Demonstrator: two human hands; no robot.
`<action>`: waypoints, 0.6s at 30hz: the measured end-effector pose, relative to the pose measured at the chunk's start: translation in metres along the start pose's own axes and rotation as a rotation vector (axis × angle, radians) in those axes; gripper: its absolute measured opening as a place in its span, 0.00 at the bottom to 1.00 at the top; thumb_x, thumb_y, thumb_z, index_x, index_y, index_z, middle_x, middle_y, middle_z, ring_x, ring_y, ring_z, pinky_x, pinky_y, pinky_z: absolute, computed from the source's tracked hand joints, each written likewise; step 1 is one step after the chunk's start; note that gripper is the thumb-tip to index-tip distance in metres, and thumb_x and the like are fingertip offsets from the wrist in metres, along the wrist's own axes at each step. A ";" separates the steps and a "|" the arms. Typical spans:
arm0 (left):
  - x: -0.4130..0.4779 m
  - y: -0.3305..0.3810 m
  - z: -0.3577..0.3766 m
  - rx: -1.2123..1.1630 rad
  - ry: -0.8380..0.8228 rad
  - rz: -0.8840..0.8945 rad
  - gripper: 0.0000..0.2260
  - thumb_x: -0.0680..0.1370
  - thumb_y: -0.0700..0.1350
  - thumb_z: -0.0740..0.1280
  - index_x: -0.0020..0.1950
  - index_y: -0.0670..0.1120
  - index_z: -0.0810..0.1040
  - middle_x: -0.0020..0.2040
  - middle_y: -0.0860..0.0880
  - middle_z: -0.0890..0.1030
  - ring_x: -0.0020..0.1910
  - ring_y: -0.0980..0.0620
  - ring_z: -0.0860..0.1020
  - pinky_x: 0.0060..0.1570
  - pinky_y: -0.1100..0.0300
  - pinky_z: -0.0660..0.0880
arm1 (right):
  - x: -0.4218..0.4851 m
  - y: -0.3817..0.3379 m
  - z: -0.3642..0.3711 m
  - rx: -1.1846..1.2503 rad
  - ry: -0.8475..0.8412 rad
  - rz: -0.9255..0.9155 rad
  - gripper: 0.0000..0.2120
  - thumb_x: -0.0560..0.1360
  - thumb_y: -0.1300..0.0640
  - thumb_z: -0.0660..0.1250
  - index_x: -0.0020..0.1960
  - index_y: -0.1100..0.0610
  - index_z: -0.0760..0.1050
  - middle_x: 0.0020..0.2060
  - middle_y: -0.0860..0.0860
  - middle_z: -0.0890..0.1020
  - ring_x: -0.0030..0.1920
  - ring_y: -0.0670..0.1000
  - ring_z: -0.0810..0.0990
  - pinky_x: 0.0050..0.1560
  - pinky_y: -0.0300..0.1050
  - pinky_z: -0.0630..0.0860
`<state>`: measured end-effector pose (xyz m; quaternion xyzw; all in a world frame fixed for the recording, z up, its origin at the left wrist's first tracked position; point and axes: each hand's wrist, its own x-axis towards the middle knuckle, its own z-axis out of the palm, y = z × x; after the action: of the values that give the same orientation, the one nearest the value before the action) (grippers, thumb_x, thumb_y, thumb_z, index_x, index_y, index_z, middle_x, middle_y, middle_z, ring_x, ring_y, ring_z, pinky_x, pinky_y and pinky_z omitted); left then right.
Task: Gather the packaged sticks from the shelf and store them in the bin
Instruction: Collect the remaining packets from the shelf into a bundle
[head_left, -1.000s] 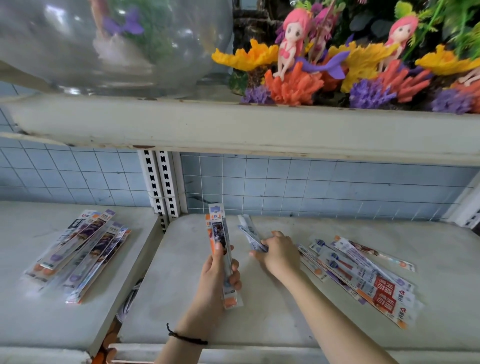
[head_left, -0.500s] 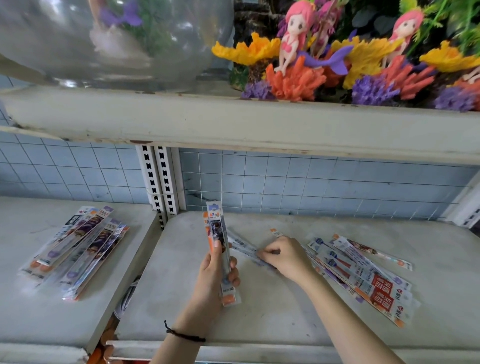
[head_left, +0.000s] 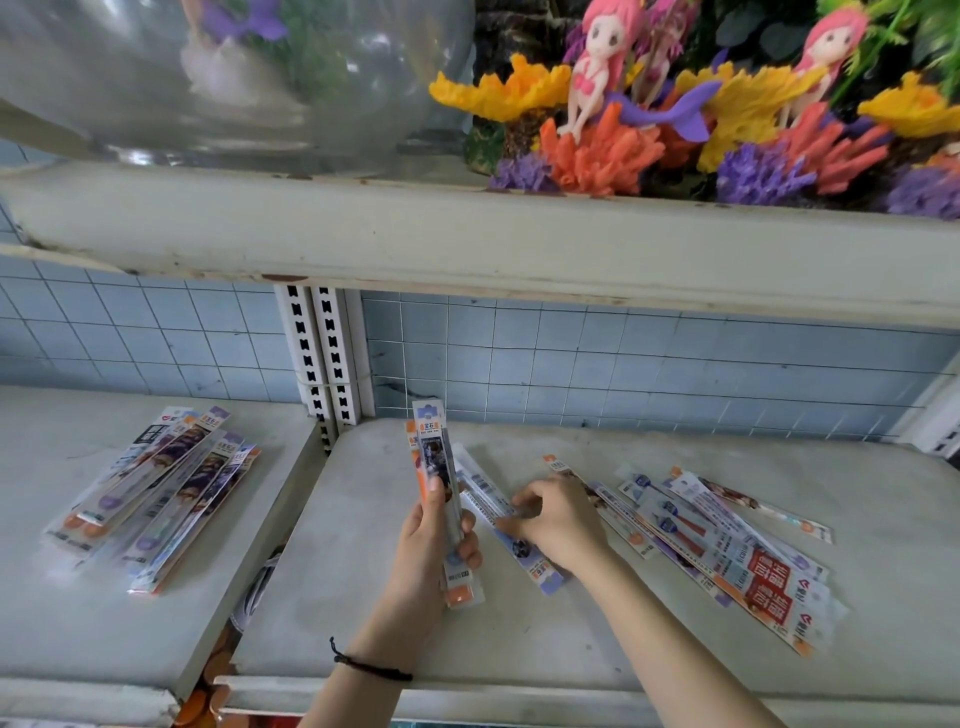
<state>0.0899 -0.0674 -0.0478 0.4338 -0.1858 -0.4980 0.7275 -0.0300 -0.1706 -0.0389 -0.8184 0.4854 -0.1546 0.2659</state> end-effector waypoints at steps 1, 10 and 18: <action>0.000 0.000 0.000 -0.004 -0.002 -0.004 0.15 0.81 0.55 0.56 0.51 0.43 0.69 0.30 0.47 0.69 0.21 0.54 0.64 0.21 0.63 0.66 | 0.000 -0.002 0.000 0.021 -0.017 0.013 0.14 0.65 0.46 0.76 0.46 0.51 0.80 0.42 0.42 0.77 0.45 0.47 0.78 0.43 0.44 0.75; 0.000 -0.003 -0.001 0.053 0.058 0.034 0.06 0.79 0.45 0.64 0.47 0.44 0.71 0.30 0.49 0.68 0.22 0.54 0.65 0.21 0.62 0.65 | 0.000 -0.007 -0.008 0.683 -0.057 0.177 0.08 0.68 0.66 0.74 0.42 0.55 0.78 0.38 0.51 0.82 0.38 0.49 0.80 0.43 0.42 0.77; 0.004 -0.003 -0.005 0.246 0.202 0.182 0.11 0.77 0.49 0.67 0.47 0.41 0.75 0.24 0.50 0.66 0.22 0.54 0.66 0.25 0.60 0.64 | -0.027 -0.010 -0.025 1.107 -0.259 0.045 0.14 0.71 0.70 0.69 0.55 0.59 0.79 0.32 0.47 0.82 0.36 0.44 0.82 0.41 0.34 0.78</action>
<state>0.0938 -0.0695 -0.0532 0.5487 -0.2099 -0.3575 0.7260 -0.0481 -0.1503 -0.0127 -0.5589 0.3126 -0.2786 0.7157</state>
